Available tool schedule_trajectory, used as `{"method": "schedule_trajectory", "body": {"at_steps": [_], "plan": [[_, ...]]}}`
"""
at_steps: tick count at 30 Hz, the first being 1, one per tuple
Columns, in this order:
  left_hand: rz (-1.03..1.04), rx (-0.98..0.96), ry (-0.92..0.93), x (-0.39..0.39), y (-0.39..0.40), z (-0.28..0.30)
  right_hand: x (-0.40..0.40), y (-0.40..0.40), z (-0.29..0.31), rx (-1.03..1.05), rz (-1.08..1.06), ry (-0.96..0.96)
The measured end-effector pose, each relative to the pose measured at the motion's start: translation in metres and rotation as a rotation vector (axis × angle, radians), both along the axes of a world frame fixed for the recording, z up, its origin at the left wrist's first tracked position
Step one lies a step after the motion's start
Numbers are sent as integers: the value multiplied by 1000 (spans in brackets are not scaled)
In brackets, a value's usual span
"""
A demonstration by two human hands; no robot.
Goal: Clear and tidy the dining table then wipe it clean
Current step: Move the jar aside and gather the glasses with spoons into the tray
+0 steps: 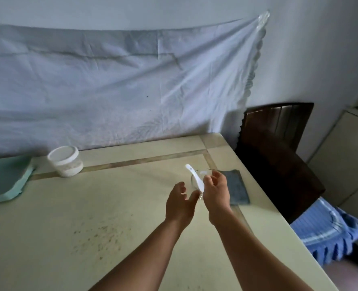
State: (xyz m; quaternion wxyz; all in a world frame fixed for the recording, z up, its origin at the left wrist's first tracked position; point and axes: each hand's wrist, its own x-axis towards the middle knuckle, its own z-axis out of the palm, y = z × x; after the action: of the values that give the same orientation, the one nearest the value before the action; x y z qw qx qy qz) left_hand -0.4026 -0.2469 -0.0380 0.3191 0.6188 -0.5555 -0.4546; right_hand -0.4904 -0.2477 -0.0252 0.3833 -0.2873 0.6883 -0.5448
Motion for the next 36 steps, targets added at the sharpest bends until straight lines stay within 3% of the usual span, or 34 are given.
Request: {"method": "schedule_trajectory", "body": {"at_steps": [4,9,20,26,30,36], "plan": [[-54,37,-71,-27,-17,-23,-35,-16,-33,176,92,45],[-112,41,-95,-41,-39,-38,-56,-35,-55,247,154,-14],[-112,37,25,-38,-56,-53,-58,-46,-65,175,102,43],[-59,-16,87,4,-56,-34,-22,-56,-48,113,95,-15],[-14,-70,77,50,-58,-19,22,-65,-35,85,159,60],[79,-138,46,154,-50,5,122,-69,-11,13,266,93]]}}
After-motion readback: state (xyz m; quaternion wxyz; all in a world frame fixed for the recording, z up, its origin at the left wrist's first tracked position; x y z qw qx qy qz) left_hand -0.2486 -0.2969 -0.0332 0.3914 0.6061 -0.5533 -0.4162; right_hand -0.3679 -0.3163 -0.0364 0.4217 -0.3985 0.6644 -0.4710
